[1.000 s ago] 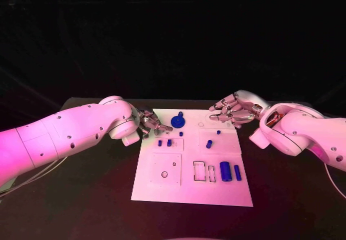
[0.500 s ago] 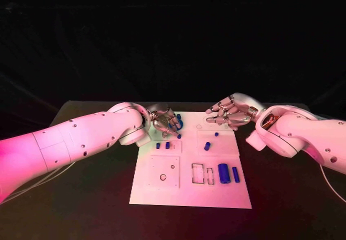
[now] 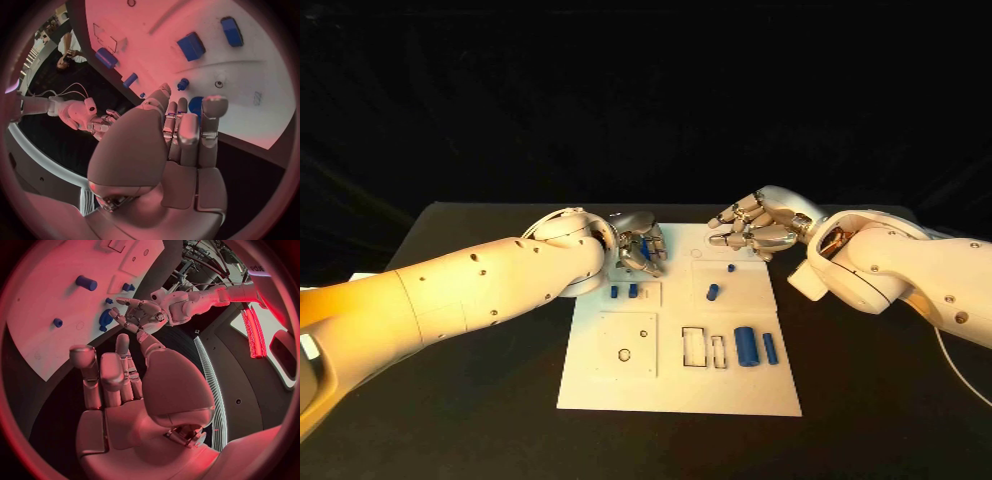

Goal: Assemble the parts on the task board

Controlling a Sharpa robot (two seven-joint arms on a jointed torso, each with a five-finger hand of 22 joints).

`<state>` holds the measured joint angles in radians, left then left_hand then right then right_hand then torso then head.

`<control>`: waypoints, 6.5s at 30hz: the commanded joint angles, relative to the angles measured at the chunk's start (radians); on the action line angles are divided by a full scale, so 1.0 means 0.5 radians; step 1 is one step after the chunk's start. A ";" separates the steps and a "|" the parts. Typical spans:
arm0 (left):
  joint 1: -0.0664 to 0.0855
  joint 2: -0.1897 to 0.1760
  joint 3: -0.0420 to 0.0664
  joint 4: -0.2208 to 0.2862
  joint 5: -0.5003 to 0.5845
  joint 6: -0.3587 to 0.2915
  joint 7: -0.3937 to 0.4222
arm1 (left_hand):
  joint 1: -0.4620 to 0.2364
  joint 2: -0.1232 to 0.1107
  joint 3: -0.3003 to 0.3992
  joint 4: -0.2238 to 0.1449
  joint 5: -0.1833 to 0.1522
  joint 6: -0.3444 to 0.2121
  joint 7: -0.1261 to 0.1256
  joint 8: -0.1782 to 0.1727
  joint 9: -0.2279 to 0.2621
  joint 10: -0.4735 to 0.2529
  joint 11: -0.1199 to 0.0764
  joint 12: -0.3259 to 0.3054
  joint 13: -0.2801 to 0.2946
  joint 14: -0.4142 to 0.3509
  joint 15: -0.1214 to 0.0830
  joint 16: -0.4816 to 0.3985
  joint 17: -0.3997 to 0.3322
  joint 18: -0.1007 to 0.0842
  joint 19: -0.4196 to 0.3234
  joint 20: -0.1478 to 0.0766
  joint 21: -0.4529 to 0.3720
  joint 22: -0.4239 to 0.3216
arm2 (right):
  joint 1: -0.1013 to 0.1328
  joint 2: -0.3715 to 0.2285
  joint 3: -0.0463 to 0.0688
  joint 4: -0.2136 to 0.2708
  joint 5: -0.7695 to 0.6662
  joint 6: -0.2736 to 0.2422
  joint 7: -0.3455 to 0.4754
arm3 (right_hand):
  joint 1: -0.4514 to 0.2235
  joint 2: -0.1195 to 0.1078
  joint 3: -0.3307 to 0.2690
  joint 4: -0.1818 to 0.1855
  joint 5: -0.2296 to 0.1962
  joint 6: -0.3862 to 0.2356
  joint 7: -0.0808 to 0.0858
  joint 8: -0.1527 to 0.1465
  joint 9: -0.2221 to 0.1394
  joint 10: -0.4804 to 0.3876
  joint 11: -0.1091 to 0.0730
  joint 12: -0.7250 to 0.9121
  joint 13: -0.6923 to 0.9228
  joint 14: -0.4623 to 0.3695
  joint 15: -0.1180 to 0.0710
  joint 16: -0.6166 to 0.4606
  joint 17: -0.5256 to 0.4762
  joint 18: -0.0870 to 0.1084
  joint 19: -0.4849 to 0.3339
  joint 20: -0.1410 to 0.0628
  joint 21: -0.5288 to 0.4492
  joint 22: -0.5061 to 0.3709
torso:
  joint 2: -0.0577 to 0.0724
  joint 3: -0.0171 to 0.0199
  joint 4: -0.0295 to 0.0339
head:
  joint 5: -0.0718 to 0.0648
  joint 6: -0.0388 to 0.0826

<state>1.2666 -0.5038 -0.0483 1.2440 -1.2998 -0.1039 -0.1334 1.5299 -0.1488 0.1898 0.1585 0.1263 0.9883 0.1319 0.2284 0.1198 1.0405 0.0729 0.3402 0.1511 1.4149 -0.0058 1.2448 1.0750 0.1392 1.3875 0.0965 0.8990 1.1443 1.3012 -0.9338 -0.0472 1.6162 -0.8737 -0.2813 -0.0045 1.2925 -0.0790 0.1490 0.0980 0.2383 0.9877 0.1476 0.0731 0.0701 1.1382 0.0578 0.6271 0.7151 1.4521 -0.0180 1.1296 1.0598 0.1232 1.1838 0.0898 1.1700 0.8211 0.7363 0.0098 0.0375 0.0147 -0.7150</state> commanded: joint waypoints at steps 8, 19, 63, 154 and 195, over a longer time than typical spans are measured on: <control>-0.019 0.031 0.000 -0.030 -0.302 0.039 -0.067 | -0.031 -0.002 0.040 -0.003 -0.009 0.061 -0.016 -0.032 -0.030 0.052 -0.009 -0.030 -0.057 0.107 -0.013 0.180 0.195 -0.087 0.128 -0.016 0.373 0.247 | -0.003 0.006 0.000 -0.001 -0.019 0.019 0.015 | 0.007 0.013 -0.014 0.002 0.013 -0.011 -0.003 0.010 0.003 -0.010 -0.001 0.009 -0.002 -0.006 0.000 -0.008 0.002 0.039 -0.008 0.000 -0.008 -0.002 | -0.003 0.0020 0.003 | -0.007 -0.007; -0.029 0.062 0.001 -0.056 -0.281 0.124 -0.079 | -0.017 0.021 0.110 -0.018 -0.004 0.119 -0.025 -0.041 -0.041 0.113 -0.022 -0.051 -0.093 0.130 -0.027 0.205 0.196 -0.104 0.157 -0.028 0.480 0.322 | -0.003 0.010 0.000 -0.002 -0.020 0.021 0.018 | 0.007 0.013 -0.014 0.002 0.013 -0.011 -0.003 0.010 0.003 -0.010 -0.001 0.009 -0.002 -0.006 0.000 -0.008 0.002 0.039 -0.008 0.000 -0.008 -0.002 | -0.003 0.0024 0.002 | -0.003 -0.011; -0.027 -0.148 0.080 0.156 -0.018 -0.117 -0.058 | -0.051 0.031 0.501 -0.215 -0.059 0.299 -0.013 -0.100 -0.053 0.343 -0.041 -0.196 -0.137 0.161 -0.046 0.237 0.167 -0.136 0.201 -0.052 0.665 0.467 | -0.004 0.015 0.000 -0.009 -0.020 0.022 0.021 | 0.012 0.016 -0.017 0.004 0.015 -0.011 -0.003 0.010 0.003 -0.011 -0.001 0.009 -0.003 -0.005 0.000 -0.008 0.004 0.039 -0.007 -0.001 -0.010 -0.004 | -0.011 0.0043 0.011 | -0.002 0.007; -0.070 -0.184 0.070 0.055 -0.134 0.043 -0.163 | -0.268 -0.152 0.452 -0.231 -0.062 0.003 0.057 -0.332 -0.113 0.151 0.045 -0.411 -0.171 0.114 0.024 0.177 0.014 -0.101 0.135 0.008 0.461 0.374 | -0.007 0.032 0.000 -0.013 -0.020 0.037 0.024 | 0.012 0.023 -0.025 0.012 0.015 -0.012 -0.002 0.011 0.003 -0.012 0.000 0.011 -0.006 -0.004 0.001 -0.009 0.006 0.040 -0.008 -0.001 -0.015 -0.010 | -0.014 0.0055 0.016 | 0.008 -0.030; -0.021 -0.703 0.080 0.475 2.899 -0.246 0.785 | -0.219 0.054 0.211 -0.171 -0.061 0.159 0.024 -0.191 -0.096 0.303 -0.007 -0.153 -0.092 -0.262 -0.004 -0.272 -0.795 0.055 -0.192 -0.002 -0.543 -0.161 | -0.103 0.172 0.000 -0.282 -1.721 0.319 -0.452 | 0.287 -0.032 0.308 -0.102 -0.316 0.203 -0.040 0.026 0.003 0.007 0.017 -0.977 -1.064 0.047 0.012 -0.218 -0.170 0.017 0.117 0.000 0.057 0.116 | -0.012 0.0032 0.016 | -0.146 0.006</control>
<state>1.2569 -0.8550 -0.0087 1.4734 -0.0294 -0.1865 0.1774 1.4323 -0.1227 0.2943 0.0675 0.0955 1.0615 0.1447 0.1276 0.0715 1.1885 0.0712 0.2614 0.1039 1.2898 -0.0094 1.1110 0.6788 0.1478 1.2969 0.0967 0.6292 1.0644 1.2515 -0.8496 -0.0471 1.4777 -1.6158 -0.1863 -0.1853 1.4346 -0.0845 0.2982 0.0457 0.0847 1.0815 0.1264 0.0904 0.0724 1.1413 0.0675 0.1416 0.1839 1.4597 -0.0109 1.0137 0.9738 0.1391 1.2414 0.0896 1.1926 0.8805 0.7299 0.0108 0.0462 -0.0532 -0.7132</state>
